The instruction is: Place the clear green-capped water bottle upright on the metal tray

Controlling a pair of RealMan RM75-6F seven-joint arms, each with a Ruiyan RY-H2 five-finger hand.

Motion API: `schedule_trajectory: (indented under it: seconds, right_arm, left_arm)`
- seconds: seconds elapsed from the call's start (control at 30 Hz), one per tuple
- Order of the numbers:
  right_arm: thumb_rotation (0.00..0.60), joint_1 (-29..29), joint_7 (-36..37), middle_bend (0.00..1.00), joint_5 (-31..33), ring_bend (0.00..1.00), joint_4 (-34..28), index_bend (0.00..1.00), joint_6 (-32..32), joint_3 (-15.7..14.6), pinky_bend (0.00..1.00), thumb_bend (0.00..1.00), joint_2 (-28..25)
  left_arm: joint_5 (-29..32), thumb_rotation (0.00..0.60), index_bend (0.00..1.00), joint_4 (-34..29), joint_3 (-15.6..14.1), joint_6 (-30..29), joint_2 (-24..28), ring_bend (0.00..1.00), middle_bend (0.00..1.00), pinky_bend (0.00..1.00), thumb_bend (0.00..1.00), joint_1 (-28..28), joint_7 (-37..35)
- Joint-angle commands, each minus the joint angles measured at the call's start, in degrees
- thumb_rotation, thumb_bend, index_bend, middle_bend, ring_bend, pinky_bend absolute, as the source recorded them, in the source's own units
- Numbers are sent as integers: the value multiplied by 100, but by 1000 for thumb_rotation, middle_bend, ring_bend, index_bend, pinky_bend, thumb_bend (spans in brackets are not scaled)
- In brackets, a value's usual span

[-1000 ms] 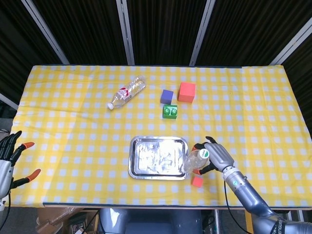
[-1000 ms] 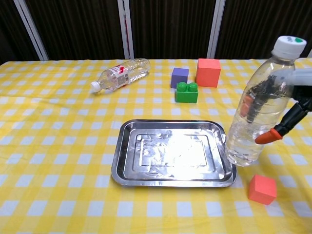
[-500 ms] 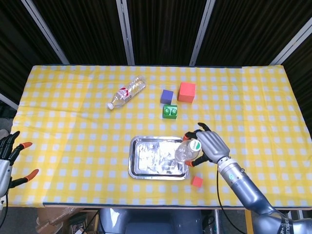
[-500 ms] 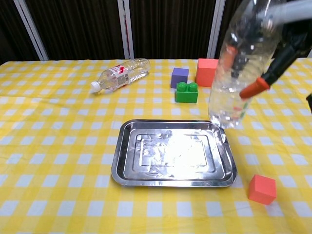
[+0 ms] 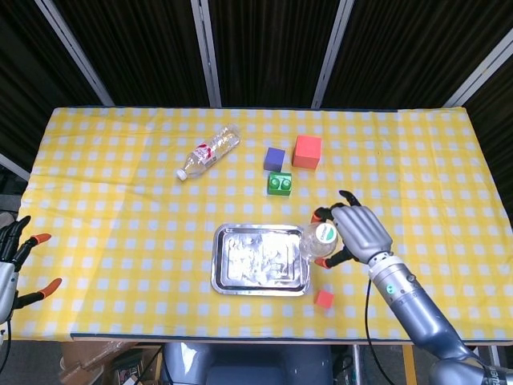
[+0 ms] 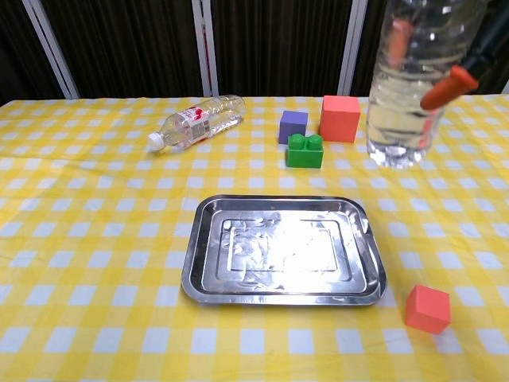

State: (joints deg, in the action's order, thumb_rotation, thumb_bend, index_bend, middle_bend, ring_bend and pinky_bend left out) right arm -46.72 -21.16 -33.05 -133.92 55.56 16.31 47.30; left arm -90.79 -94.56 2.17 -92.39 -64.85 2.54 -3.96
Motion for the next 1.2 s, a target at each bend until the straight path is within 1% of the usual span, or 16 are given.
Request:
schedule_trajectory:
  seconds: [0.03, 0.1, 0.2, 0.3, 0.37, 0.4, 0.5, 0.6, 0.63, 0.7, 0.8, 0.9, 0.97, 1.07, 1.13, 1.2]
  right_arm:
    - [600, 264, 181, 569, -409, 313, 372, 721, -191, -486, 0, 179, 544]
    - [600, 397, 367, 570, -630, 313, 658, 721, -316, -678, 0, 178, 848]
    - [600, 488, 588, 570, -880, 313, 1054, 721, -470, -820, 0, 178, 1181]
    - [600, 487, 705, 570, -998, 313, 1197, 721, -513, -803, 0, 178, 1247]
    - [600, 453, 735, 570, -1022, 313, 1121, 721, -468, -706, 0, 178, 1121]
    - [600, 430, 720, 570, -1022, 313, 1053, 721, -438, -659, 0, 178, 1029]
    - [600, 312, 513, 570, -884, 313, 578, 721, -204, -452, 0, 178, 425]
    - [600, 114, 81, 569, -536, 313, -26, 721, 223, -215, 0, 181, -279]
    - [600, 23, 10, 569, -395, 313, -107, 721, 271, -118, 0, 181, -463]
    - [600, -139, 51, 570, -245, 313, -107, 721, 174, 104, 0, 182, -765]
    - [600, -318, 255, 570, -66, 313, -107, 721, -193, 410, 0, 183, -1331]
    - [600, -355, 500, 570, 24, 313, -107, 721, -581, 524, 0, 183, -1673]
    - [600, -309, 640, 570, 30, 313, -107, 721, -864, 466, 0, 184, -1756]
    - [600, -196, 657, 570, -35, 313, -107, 721, -1135, 185, 0, 184, -1612]
    - [600, -96, 629, 570, -124, 313, -107, 721, -1060, -5, 0, 185, -1361]
    - [600, 40, 534, 570, -223, 314, -107, 721, -851, -281, 0, 186, -970]
  left_arm:
    - [5, 600, 244, 1, 0, 13, -1, 0, 3, 0, 185, 2, 16]
    - [2, 600, 244, 1, -9, 33, -2, 0, 3, 0, 185, 6, 27]
    - [-11, 600, 244, 3, -27, 63, 11, 0, 3, 0, 185, 12, 45]
    - [5, 600, 244, -5, -22, 70, 18, 0, 3, 0, 185, 10, 40]
    - [12, 600, 244, -3, -16, 68, 19, 0, 3, 0, 185, 10, 31]
    - [17, 600, 244, -4, -16, 71, 20, 0, 3, 0, 185, 9, 34]
    - [3, 600, 244, -3, -36, 123, 11, 0, 3, 0, 185, 27, 52]
    - [-21, 600, 244, 10, -55, 170, -16, 0, 2, 0, 185, 49, 102]
    - [-19, 600, 244, 9, -56, 179, -21, 0, 2, 0, 185, 53, 103]
    - [1, 600, 244, 12, -44, 177, -20, 0, 3, 0, 185, 52, 92]
    - [15, 600, 244, 0, -24, 126, 4, 0, 3, 0, 185, 31, 27]
    - [-6, 600, 244, -5, -30, 91, 32, 0, 3, 0, 185, 14, -24]
    - [-22, 600, 243, -9, -39, 82, 47, 0, 3, 0, 185, 7, -61]
    - [-46, 600, 243, -11, -47, 68, 61, 0, 3, 0, 185, 2, -85]
    - [-48, 600, 244, -8, -41, 58, 61, 0, 4, 0, 185, 1, -94]
    - [-37, 600, 244, -9, -36, 59, 61, 0, 4, 0, 185, 0, -99]
